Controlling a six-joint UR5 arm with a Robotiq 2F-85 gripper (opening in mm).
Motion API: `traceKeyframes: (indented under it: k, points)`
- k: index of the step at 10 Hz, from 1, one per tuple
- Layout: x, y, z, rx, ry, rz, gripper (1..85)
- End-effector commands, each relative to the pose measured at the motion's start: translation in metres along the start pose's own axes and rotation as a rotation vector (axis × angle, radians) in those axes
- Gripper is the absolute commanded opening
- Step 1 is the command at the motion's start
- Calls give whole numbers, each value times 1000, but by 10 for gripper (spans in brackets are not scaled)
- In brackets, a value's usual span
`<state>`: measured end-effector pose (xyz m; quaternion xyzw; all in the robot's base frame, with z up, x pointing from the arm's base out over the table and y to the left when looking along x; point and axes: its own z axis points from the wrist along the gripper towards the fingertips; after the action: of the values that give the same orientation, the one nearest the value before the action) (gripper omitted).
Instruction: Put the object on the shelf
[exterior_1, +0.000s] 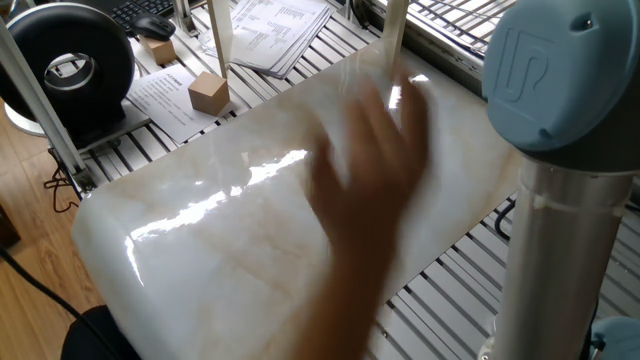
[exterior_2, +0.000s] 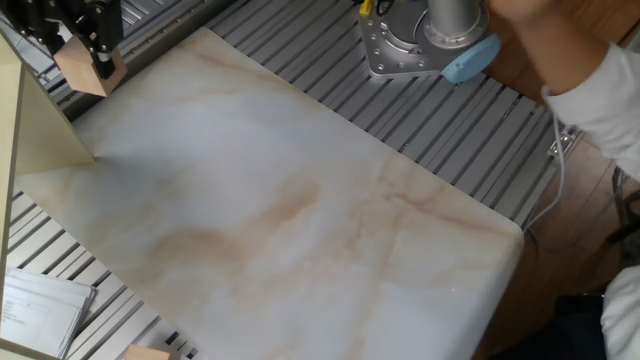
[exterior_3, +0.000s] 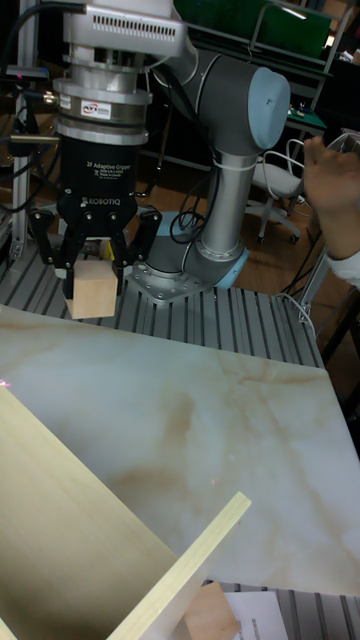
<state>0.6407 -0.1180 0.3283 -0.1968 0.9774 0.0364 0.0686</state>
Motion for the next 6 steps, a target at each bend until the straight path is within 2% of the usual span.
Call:
traceKeyframes:
  k: [1, 3, 4, 6]
  points:
    - [-18, 7, -7, 0, -34, -10, 13]
    - [-29, 21, -18, -7, -37, 19, 13]
    - [-32, 24, -24, 4, -37, 22, 13]
    - [-39, 26, -31, -22, -56, 34, 13]
